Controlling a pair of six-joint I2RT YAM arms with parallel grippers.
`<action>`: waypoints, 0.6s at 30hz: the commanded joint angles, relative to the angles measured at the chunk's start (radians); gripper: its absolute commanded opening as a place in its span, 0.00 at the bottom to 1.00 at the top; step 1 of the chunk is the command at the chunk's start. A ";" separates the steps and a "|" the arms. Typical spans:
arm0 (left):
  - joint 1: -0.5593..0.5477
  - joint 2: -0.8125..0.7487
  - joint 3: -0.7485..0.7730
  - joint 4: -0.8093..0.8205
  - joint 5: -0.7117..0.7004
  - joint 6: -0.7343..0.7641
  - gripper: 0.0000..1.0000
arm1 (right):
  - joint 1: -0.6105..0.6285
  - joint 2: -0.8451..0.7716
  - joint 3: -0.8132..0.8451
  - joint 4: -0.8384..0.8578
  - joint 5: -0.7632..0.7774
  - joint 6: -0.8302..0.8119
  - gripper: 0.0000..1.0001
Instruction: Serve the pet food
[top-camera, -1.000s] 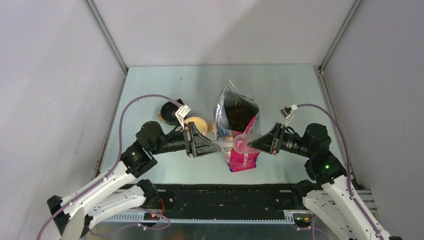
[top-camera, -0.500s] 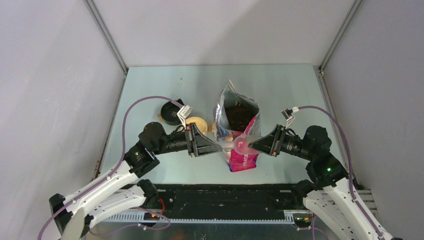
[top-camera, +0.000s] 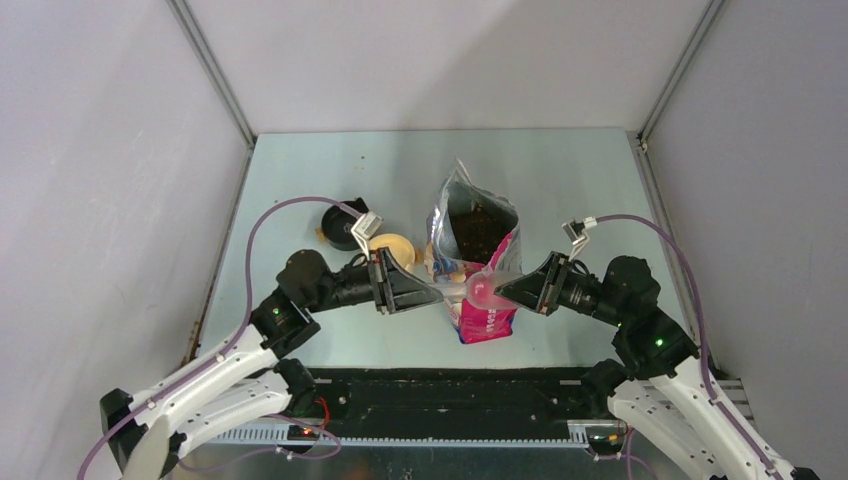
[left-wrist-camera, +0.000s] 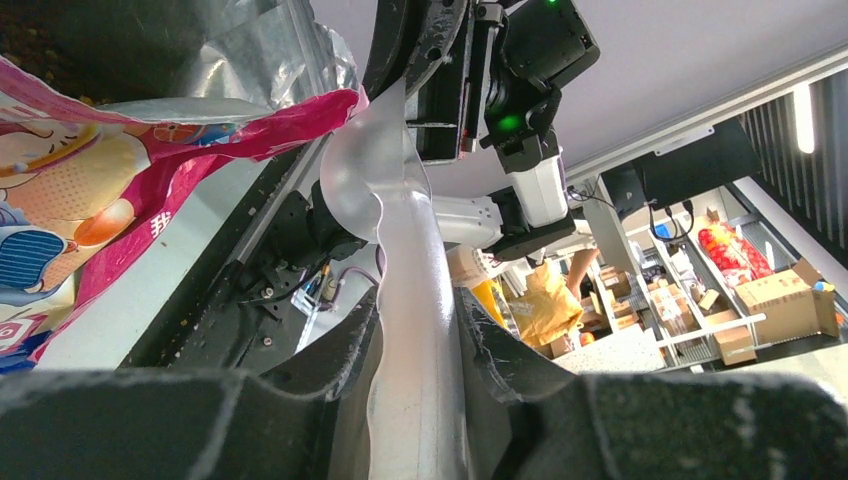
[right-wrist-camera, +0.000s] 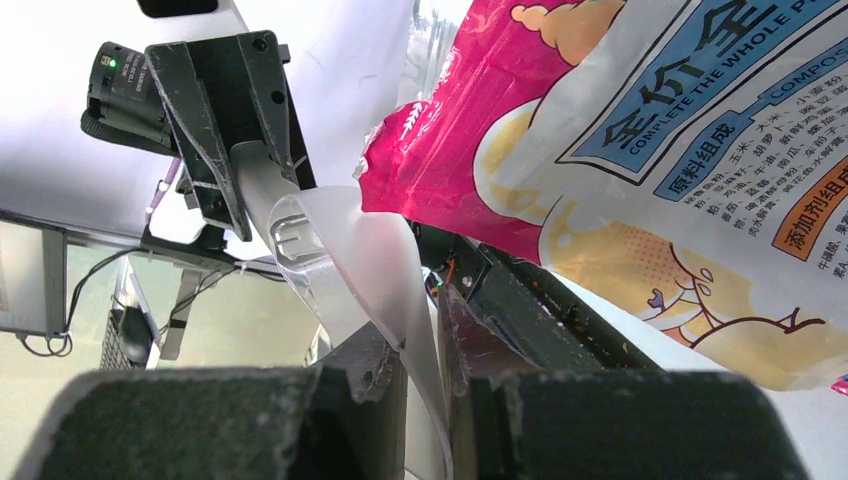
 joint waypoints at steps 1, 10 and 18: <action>-0.006 0.004 -0.008 0.125 -0.023 -0.027 0.21 | 0.018 0.010 0.005 -0.027 0.050 -0.039 0.00; -0.006 -0.059 -0.066 0.162 -0.070 -0.005 0.00 | 0.019 -0.034 0.020 -0.049 0.114 -0.105 0.15; -0.006 -0.151 -0.066 0.092 -0.144 0.054 0.00 | 0.019 -0.056 0.073 -0.096 0.133 -0.177 0.81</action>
